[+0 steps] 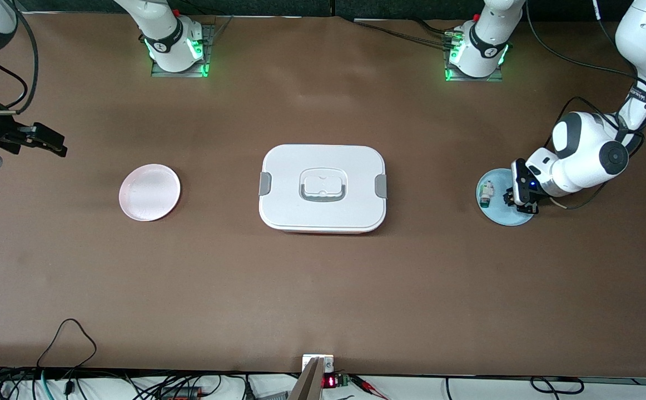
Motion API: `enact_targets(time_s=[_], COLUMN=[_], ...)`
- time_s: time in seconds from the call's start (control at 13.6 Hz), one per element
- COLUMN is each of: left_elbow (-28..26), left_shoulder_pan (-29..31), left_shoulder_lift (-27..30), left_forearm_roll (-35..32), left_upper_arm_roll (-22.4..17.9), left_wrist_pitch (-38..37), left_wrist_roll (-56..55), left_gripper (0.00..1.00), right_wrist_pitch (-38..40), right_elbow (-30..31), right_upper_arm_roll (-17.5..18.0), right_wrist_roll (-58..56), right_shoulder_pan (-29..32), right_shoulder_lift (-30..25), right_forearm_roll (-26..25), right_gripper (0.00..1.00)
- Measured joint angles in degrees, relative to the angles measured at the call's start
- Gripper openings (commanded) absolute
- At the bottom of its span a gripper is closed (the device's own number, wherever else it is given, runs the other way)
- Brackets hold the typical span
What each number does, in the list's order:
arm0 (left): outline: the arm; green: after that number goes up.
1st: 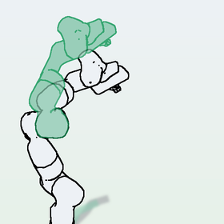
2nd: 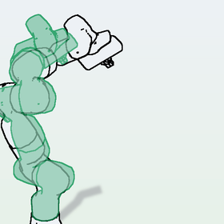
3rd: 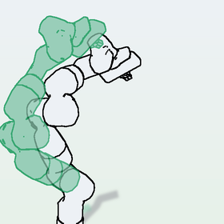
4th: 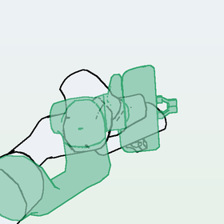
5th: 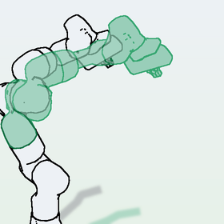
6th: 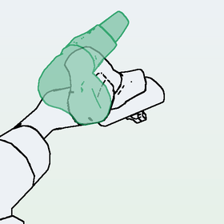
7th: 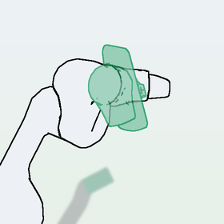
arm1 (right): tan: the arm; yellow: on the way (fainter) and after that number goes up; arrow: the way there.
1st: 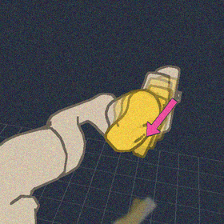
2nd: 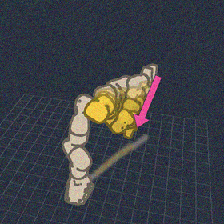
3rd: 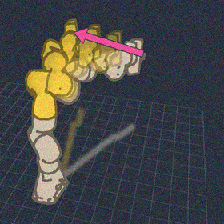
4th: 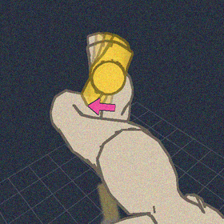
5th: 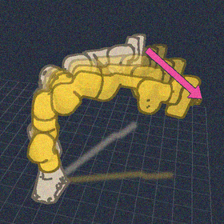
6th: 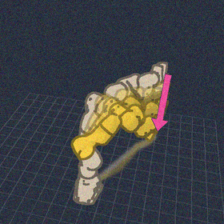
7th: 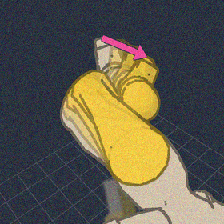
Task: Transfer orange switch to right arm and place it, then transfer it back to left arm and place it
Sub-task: 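Open the left gripper and raise it away from the blue plate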
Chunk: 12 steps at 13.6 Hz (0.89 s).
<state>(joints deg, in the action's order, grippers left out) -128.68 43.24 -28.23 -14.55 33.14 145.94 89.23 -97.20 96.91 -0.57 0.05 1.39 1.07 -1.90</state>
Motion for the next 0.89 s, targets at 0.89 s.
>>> enact_targets(time_s=[0.89], left_elbow=[6.28], left_shoulder_pan=[0.02], left_shoulder_lift=[2.49], left_forearm_roll=[0.0], left_upper_arm_roll=[2.02], left_wrist_pitch=[-9.94], left_wrist_roll=[-4.33], left_gripper=[1.0], right_wrist_pitch=[2.87], right_elbow=[-0.8], right_upper_arm_roll=[0.21], right_wrist_roll=[-0.41], right_shoulder_pan=[-0.01], right_shoulder_lift=[-0.24], right_forearm_roll=[0.27], right_gripper=[1.0])
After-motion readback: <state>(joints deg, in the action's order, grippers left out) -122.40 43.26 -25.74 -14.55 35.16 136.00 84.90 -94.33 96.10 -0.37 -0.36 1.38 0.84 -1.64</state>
